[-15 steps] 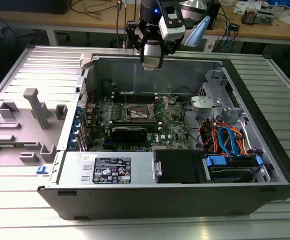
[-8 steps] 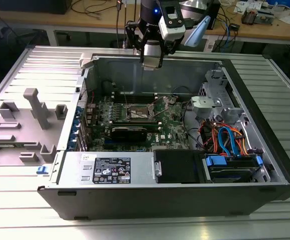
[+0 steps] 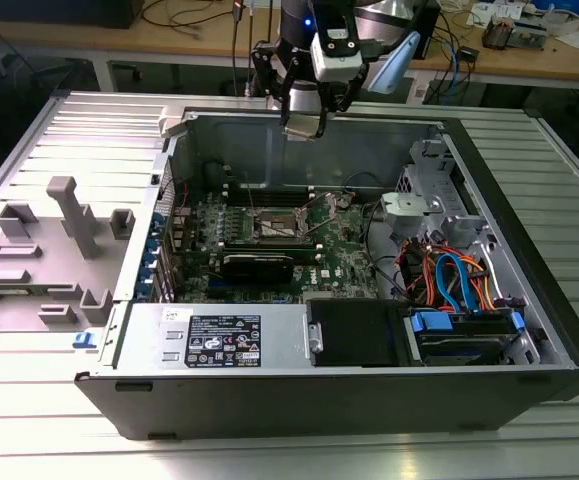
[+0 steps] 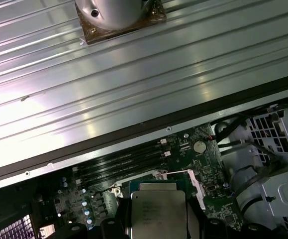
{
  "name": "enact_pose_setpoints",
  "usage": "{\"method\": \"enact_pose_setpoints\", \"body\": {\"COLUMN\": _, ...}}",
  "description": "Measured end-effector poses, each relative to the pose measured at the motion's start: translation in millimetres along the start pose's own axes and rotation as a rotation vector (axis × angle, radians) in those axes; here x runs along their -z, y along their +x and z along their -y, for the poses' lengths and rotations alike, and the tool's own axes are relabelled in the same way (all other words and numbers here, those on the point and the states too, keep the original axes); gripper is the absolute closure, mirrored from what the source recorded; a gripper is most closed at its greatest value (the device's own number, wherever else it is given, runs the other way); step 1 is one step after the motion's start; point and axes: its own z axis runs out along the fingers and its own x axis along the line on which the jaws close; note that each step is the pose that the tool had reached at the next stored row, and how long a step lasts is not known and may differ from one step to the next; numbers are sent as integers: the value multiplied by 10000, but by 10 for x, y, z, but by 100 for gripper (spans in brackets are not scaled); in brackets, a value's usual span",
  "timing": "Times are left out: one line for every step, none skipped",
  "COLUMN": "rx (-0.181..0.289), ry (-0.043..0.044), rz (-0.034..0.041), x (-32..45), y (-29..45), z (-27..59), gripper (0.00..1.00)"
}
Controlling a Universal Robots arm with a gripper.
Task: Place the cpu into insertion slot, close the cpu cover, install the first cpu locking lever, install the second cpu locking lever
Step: 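Place the cpu into insertion slot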
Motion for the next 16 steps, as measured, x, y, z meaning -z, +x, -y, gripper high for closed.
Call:
{"method": "enact_pose_setpoints", "body": {"rx": -84, "ry": 2, "rz": 7, "x": -2, "y": 0, "z": 0, "gripper": 45}}
{"method": "enact_pose_setpoints", "body": {"rx": -144, "ry": 9, "rz": 15, "x": -3, "y": 0, "z": 0, "gripper": 45}}
{"method": "enact_pose_setpoints", "body": {"rx": -319, "ry": 28, "rz": 35, "x": -6, "y": 0, "z": 1, "gripper": 45}}
{"method": "enact_pose_setpoints", "body": {"rx": -448, "ry": 34, "rz": 47, "x": -9, "y": 0, "z": 1, "gripper": 45}}
{"method": "enact_pose_setpoints", "body": {"rx": -522, "ry": 36, "rz": 53, "x": -11, "y": 0, "z": 1, "gripper": 45}}
{"method": "enact_pose_setpoints", "body": {"rx": -633, "ry": 40, "rz": 64, "x": -15, "y": 0, "z": 1, "gripper": 45}}
{"method": "enact_pose_setpoints", "body": {"rx": -724, "ry": 46, "rz": 73, "x": -19, "y": 0, "z": 1, "gripper": 45}}
{"method": "enact_pose_setpoints", "body": {"rx": -812, "ry": 49, "rz": 82, "x": -23, "y": 0, "z": 2, "gripper": 45}}
{"method": "enact_pose_setpoints", "body": {"rx": -920, "ry": 51, "rz": 91, "x": -27, "y": 0, "z": 2, "gripper": 45}}
{"method": "enact_pose_setpoints", "body": {"rx": -1015, "ry": 50, "rz": 98, "x": -31, "y": -1, "z": 3, "gripper": 45}}
{"method": "enact_pose_setpoints", "body": {"rx": -1084, "ry": 49, "rz": 103, "x": -34, "y": -1, "z": 5, "gripper": 45}}
{"method": "enact_pose_setpoints", "body": {"rx": -1151, "ry": 48, "rz": 108, "x": -38, "y": -1, "z": 6, "gripper": 45}}
{"method": "enact_pose_setpoints", "body": {"rx": -1229, "ry": 48, "rz": 113, "x": -42, "y": -2, "z": 11, "gripper": 45}}
{"method": "enact_pose_setpoints", "body": {"rx": -1257, "ry": 47, "rz": 116, "x": -45, "y": -5, "z": 16, "gripper": 45}}
{"method": "enact_pose_setpoints", "body": {"rx": -1286, "ry": 45, "rz": 118, "x": -50, "y": -8, "z": 26, "gripper": 45}}
{"method": "enact_pose_setpoints", "body": {"rx": -1302, "ry": 45, "rz": 119, "x": -52, "y": -11, "z": 36, "gripper": 45}}
